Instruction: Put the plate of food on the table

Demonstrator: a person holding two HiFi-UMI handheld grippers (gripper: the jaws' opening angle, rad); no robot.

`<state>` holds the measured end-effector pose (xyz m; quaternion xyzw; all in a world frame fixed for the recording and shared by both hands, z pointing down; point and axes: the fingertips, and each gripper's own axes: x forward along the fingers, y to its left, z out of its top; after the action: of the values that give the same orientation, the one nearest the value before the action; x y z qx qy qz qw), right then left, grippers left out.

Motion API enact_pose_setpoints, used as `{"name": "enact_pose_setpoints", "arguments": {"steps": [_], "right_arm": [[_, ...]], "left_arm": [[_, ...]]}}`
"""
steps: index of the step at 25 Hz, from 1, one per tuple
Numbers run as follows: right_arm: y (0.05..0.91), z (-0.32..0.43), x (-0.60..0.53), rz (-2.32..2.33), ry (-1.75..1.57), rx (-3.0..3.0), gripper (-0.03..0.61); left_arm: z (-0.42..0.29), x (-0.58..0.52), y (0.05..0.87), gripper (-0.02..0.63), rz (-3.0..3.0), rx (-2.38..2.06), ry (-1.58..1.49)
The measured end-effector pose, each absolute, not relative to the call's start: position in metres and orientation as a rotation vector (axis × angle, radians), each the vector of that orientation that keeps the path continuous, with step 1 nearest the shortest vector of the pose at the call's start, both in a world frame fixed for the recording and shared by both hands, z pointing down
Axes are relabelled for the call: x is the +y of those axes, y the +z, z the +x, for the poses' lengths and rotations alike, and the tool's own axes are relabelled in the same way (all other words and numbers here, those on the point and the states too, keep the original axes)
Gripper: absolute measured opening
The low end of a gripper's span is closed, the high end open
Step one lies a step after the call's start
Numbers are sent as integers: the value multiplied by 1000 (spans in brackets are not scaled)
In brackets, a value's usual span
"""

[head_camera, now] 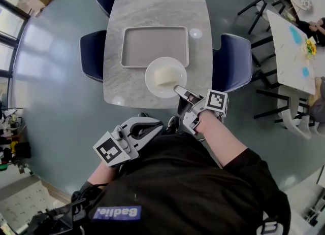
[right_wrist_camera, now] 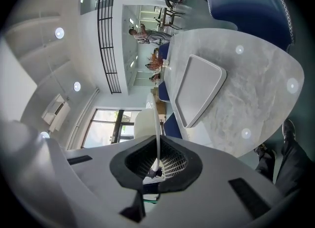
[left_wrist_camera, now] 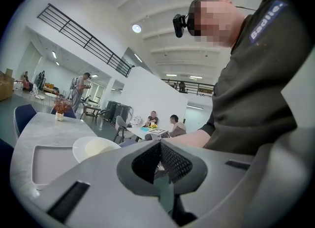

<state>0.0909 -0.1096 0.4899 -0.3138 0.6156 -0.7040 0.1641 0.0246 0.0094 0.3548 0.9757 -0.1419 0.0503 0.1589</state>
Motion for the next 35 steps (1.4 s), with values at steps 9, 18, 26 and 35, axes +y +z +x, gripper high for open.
{"name": "enact_pose_setpoints", "arguments": {"steps": [9, 18, 26, 35], "right_arm": [[498, 86, -130, -933, -2002, 1724, 18], [516, 78, -153, -995, -1995, 1708, 18], [531, 70, -176, -1025, -1991, 1673, 18], [542, 59, -207, -1041, -1978, 1667, 18]], "left_arm": [[15, -4, 358, 6, 2781, -369, 142], [-1, -18, 362, 6, 2774, -326, 133], [-14, -33, 366, 6, 2760, -304, 138], [-26, -53, 369, 6, 2762, -294, 137]]}}
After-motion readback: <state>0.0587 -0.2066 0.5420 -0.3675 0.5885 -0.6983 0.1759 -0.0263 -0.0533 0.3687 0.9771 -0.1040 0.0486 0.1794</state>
